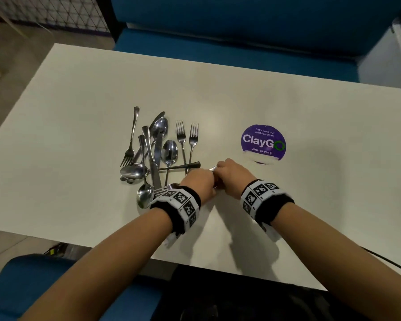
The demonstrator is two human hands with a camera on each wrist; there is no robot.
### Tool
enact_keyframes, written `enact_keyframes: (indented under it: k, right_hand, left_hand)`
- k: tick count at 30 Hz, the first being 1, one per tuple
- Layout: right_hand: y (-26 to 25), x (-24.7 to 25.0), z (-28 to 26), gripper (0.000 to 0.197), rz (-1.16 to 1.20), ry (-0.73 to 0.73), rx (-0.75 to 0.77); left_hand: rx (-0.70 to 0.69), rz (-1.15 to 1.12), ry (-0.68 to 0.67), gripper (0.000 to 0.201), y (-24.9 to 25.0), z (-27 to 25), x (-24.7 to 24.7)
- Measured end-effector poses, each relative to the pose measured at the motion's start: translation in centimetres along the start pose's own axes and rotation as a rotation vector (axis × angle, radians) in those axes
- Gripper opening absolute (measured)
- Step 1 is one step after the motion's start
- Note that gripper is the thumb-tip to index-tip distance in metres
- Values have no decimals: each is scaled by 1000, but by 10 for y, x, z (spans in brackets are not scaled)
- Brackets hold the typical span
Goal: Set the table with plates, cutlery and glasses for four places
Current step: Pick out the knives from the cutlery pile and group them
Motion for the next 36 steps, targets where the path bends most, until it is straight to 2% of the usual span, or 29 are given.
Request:
enact_keyframes:
  k: [2, 5, 9, 12, 14, 16, 18, 20, 21, 23, 25, 27, 29, 31, 33, 36]
  right_hand:
    - [-2, -5, 0, 34, -62, -38, 36]
    - [-2, -12, -4, 31, -144, -108, 82]
    - [2, -13, -15, 20, -87, -78, 113]
    - [7, -19, -22, 19, -55, -87, 113]
    - [9, -18, -27, 21, -6, -102, 86]
    - [12, -11, -33, 19, 95, -65, 35]
    - [16, -1, -35, 18, 231, 40, -25]
    - [18, 8, -31, 15, 365, 160, -91]
    - [18, 13, -27, 14, 445, 208, -120]
    - [11, 22, -14, 15, 605, 277, -149]
    - [-7, 30, -1, 13, 703, 265, -118]
    - [-32, 35, 12, 13, 682, 179, -43]
    - [-56, 40, 26, 27, 619, 95, 6]
    - [-72, 46, 42, 34, 570, 65, 24]
    - [-80, 54, 61, 32, 510, 84, 18]
    - [-86, 63, 95, 23, 423, 117, -105]
  left_hand:
    - [-51, 43, 1, 24, 5, -2, -4]
    - [-78, 90, -9, 26, 11, -6, -10]
    - [-35, 163, 11, 28, 15, -8, -15]
    - [-55, 285, -19, 31, 16, -12, -20]
    - [-106, 358, 14, 31, 18, -15, -19]
    - [-197, 352, 157, 33, 24, -21, -8]
    - [-325, 270, 412, 35, 28, -31, 13]
    - [-400, 111, 704, 28, 23, -37, 31]
    - [-379, 0, 776, 25, 18, -40, 39]
    - [-197, -365, 791, 23, -1, -41, 51]
    - [55, -727, 670, 29, -24, -34, 51]
    - [176, -969, 507, 33, -42, -27, 48]
    - [222, -1062, 478, 32, -60, -26, 51]
    - [268, -1073, 542, 32, -86, -27, 57]
    - [338, -1120, 597, 32, -120, -26, 62]
    - [377, -1120, 619, 32, -169, -24, 73]
Point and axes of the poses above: each hand's wrist, its own z-axis towards the middle knuckle, its own x-axis out of the back of the hand, y = z × x, the point moved 4 cm from there along z, towards the middle knuckle, and after that the axes turned 5 degrees about -z, right-handed, at the moved point
